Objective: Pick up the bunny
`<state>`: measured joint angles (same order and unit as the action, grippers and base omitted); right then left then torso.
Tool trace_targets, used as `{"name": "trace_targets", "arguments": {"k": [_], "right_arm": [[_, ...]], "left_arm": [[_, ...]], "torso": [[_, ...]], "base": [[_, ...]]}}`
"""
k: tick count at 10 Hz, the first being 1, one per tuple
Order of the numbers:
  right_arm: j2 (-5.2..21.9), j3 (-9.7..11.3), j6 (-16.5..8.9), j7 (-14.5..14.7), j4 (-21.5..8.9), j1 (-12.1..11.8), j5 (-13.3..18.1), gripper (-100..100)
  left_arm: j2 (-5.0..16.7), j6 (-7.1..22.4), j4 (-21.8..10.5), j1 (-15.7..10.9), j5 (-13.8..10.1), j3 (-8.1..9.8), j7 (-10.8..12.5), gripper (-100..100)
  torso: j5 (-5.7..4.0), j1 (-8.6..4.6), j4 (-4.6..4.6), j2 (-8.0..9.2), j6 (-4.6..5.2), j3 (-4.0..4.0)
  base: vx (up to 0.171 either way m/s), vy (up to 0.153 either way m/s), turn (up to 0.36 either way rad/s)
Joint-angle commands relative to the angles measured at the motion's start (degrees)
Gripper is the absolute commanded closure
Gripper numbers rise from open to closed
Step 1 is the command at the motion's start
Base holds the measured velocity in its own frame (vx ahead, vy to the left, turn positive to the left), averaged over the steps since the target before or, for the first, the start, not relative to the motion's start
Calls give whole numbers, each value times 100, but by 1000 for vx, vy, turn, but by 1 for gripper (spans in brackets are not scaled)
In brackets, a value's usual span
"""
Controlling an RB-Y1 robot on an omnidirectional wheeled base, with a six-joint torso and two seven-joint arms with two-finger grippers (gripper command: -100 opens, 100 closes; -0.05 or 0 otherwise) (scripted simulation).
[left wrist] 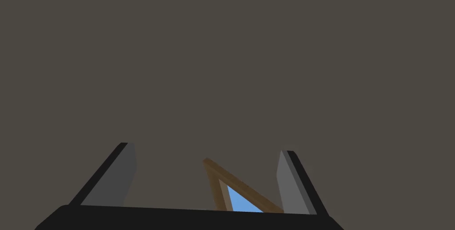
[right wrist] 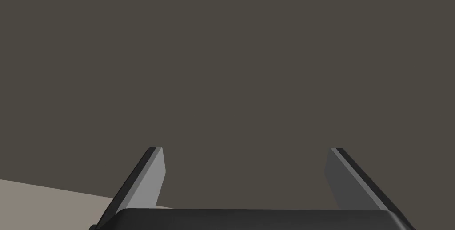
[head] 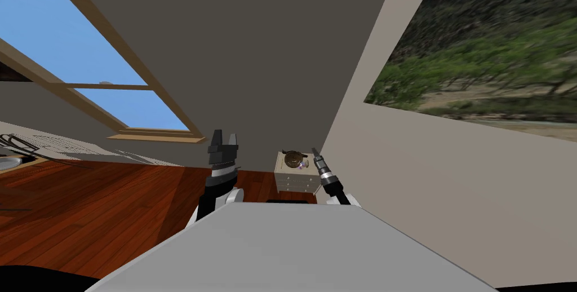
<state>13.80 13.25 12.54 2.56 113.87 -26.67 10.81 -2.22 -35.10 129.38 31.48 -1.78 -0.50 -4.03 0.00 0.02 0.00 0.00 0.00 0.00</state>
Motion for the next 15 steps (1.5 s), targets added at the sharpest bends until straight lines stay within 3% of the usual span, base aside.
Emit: {"name": "trace_targets", "arguments": {"k": [1, 3, 15], "right_arm": [[47, 42, -66, 40, -165, 59, 59, -100], [248, 219, -249, 186, -551, 154, 295, -100], [902, 711, -702, 670, -2224, 572, 915, -100]], "left_arm": [[0, 0, 0, 0, 0, 0, 0, 0], [0, 0, 0, 0, 0, 0, 0, 0], [0, 0, 0, 0, 0, 0, 0, 0]], "torso": [[0, 0, 0, 0, 0, 0], [0, 0, 0, 0, 0, 0], [0, -1, 1, 1, 2, 1]], "base": [[-1, 3, 28], [-2, 7, 95], [-2, 5, 81]]}}
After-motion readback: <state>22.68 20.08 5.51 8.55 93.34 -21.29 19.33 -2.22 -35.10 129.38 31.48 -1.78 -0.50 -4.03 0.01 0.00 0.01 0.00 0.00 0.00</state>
